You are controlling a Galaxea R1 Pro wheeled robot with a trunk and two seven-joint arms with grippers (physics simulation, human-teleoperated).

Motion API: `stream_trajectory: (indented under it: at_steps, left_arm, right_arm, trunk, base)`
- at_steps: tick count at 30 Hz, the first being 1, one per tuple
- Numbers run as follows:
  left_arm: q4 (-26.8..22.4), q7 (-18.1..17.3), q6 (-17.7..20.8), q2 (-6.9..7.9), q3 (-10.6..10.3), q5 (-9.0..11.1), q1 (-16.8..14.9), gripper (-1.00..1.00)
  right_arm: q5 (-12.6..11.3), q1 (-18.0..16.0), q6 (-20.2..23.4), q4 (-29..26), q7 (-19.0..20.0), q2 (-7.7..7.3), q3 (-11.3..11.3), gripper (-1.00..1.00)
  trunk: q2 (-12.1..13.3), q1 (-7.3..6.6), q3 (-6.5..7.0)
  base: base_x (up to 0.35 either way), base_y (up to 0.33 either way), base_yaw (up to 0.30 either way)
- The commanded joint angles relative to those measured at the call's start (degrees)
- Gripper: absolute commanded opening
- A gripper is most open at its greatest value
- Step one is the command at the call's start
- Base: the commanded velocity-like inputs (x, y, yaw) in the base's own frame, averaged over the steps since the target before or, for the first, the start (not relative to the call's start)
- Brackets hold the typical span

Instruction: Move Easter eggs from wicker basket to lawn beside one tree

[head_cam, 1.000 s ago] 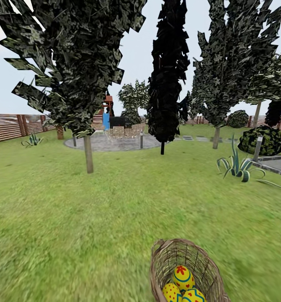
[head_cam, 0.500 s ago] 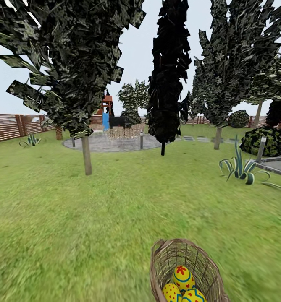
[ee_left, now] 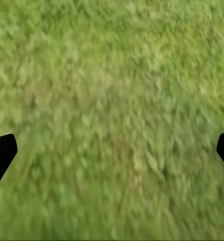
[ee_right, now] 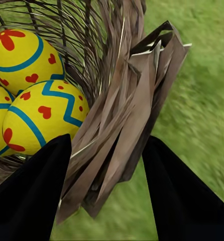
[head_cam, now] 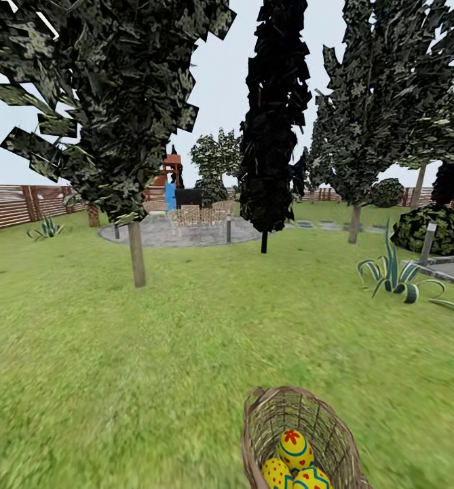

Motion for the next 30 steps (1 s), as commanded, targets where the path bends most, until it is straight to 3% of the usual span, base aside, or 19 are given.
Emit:
stream_trajectory:
  at_steps: [1, 30]
  left_arm:
    - [-0.13, 0.14, 0.26, -0.03, 0.07, 0.35, 0.00, 1.00]
    - [-0.13, 0.14, 0.26, -0.03, 0.07, 0.38, 0.00, 1.00]
  right_arm:
    - [-0.15, -0.05, -0.28, -0.04, -0.03, 0.03, 0.04, -1.00]
    - [-0.16, -0.05, -0.29, -0.10, -0.04, 0.02, -0.04, -1.00]
  trunk:
    - [-0.03, 0.03, -0.06]
    - [-0.03, 0.03, -0.12]
  base:
    - [0.295, 0.000, 0.000]
    - [0.313, 0.000, 0.104]
